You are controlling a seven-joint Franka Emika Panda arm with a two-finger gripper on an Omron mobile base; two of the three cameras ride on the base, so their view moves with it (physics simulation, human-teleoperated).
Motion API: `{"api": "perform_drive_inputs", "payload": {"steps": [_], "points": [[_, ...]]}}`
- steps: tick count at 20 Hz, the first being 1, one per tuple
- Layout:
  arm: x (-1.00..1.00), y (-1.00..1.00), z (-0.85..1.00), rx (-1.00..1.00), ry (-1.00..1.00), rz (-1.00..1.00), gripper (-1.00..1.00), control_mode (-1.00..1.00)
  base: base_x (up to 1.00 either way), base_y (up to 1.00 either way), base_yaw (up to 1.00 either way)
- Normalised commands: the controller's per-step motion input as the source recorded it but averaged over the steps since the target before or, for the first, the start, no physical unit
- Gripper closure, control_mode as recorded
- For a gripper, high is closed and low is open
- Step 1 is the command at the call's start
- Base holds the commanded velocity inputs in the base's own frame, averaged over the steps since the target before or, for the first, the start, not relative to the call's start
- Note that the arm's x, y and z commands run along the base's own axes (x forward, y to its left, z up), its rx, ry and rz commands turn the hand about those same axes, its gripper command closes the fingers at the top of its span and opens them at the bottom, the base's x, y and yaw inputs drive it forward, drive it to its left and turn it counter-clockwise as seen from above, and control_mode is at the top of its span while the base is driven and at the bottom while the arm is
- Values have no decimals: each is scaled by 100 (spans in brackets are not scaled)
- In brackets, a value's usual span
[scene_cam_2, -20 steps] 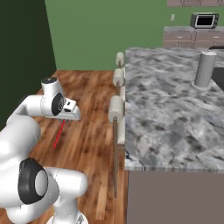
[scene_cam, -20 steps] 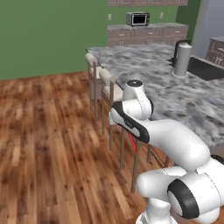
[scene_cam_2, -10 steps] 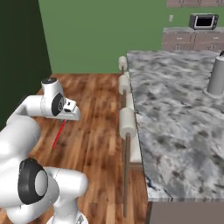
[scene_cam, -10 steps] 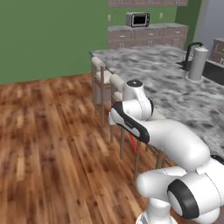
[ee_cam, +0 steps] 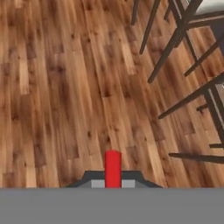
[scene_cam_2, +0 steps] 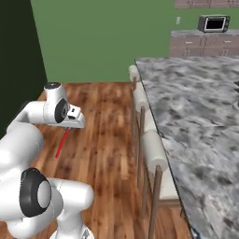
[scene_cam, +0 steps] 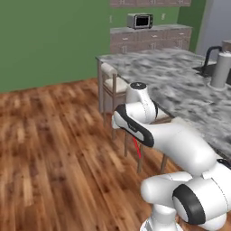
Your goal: Take a straw from the drawer in front and place it inside the glass cup on the dining counter.
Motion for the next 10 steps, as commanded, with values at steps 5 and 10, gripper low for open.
{"api": "perform_drive_inputs", "payload": {"steps": [5, 10], "points": [[0, 0, 0, 0, 0, 0, 100, 100, 58, 62, -18], [0, 0, 0, 0, 0, 0, 100, 100, 65, 67, -22]]}}
